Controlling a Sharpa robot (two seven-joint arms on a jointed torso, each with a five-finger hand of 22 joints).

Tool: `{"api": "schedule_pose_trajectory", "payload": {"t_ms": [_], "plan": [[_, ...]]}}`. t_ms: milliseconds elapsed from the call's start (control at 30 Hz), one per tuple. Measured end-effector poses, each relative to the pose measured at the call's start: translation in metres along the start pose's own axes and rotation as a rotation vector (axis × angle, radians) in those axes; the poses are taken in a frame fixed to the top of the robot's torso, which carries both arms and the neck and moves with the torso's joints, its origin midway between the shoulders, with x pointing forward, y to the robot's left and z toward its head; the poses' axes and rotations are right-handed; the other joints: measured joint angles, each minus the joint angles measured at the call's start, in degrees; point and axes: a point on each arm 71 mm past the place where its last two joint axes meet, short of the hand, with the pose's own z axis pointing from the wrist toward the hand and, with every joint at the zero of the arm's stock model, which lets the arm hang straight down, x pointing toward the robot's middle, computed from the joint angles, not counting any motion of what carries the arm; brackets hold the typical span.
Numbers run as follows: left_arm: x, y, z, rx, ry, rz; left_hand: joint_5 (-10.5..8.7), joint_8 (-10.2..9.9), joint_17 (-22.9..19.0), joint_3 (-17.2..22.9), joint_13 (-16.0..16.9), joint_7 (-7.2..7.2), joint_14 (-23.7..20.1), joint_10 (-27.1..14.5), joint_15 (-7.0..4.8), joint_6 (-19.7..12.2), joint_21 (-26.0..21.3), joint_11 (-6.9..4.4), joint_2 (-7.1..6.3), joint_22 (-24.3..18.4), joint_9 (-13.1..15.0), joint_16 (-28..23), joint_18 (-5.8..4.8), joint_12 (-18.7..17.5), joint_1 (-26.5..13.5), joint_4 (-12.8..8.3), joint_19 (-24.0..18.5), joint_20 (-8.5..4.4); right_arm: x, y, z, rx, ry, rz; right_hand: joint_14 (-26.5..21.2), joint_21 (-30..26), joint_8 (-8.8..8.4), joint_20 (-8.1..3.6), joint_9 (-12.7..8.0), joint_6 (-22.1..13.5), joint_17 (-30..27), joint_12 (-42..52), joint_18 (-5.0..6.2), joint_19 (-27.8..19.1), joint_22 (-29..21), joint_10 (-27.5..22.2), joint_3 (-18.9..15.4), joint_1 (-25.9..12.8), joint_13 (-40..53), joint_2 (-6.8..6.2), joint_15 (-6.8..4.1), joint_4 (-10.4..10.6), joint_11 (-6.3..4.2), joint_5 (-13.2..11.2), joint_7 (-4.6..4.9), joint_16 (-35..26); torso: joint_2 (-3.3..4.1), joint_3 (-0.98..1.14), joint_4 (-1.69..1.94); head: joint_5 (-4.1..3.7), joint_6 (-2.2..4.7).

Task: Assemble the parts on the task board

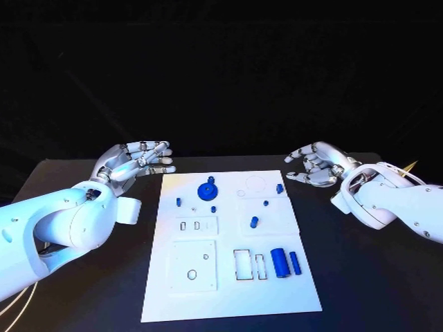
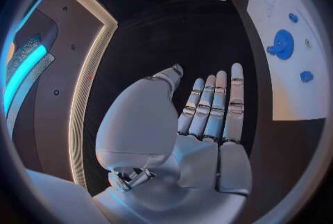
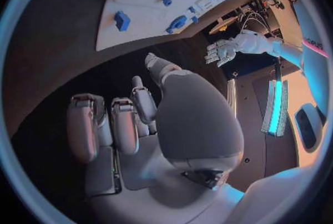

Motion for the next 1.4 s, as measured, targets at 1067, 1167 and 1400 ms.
{"api": "schedule_pose_trajectory", "payload": {"t_ms": [1067,1167,1400], "plan": [[-0.002,0.003,0.000,-0.004,-0.002,0.000,0.00,0.00,0.02,0.00,0.00,0.00,0.00,0.00,0.00,0.00,0.00,0.00,0.00,0.01,0.00,0.00,0.00,0.00,0.00,0.00,0.00,0.00,0.046,-0.028,0.005,0.036,0.153,-0.004,0.00,2.65,-0.46,0.00,-0.26,-1.37,-0.01,3.30,0.00,0.00,0.04,2.52,-0.17,0.06,-0.01,-0.49,0.00,-0.45,0.43,0.00,0.13,1.44,-0.09,-0.15,-0.08,0.44,-0.99],[-0.002,0.003,0.000,-0.004,-0.002,0.000,0.00,0.00,0.05,0.00,0.00,0.00,0.00,0.00,0.00,0.00,0.00,0.00,0.00,0.05,0.01,0.00,0.00,0.00,0.00,0.00,0.00,0.00,0.047,-0.027,0.006,0.036,0.153,-0.004,0.00,2.86,-0.10,0.00,-0.26,-1.37,-0.01,3.35,0.00,0.00,0.03,2.61,-0.17,-0.34,-0.01,-0.09,0.00,-0.45,0.34,0.00,0.13,1.44,-0.10,-0.18,-0.09,0.44,-0.92],[-0.002,0.003,0.000,-0.005,-0.002,-0.001,0.00,0.00,0.04,0.00,0.01,0.00,0.00,0.00,0.00,0.00,0.00,0.00,0.00,0.04,0.01,0.00,0.00,0.00,0.00,0.00,0.00,0.00,0.048,-0.026,0.009,0.037,0.152,-0.003,0.00,3.05,0.44,0.00,-0.20,-0.75,0.04,3.93,0.00,0.00,0.03,3.14,1.23,-0.39,0.04,1.18,0.00,-0.64,0.22,0.00,0.19,1.44,-0.11,-0.19,-0.12,0.44,-0.81]]}}
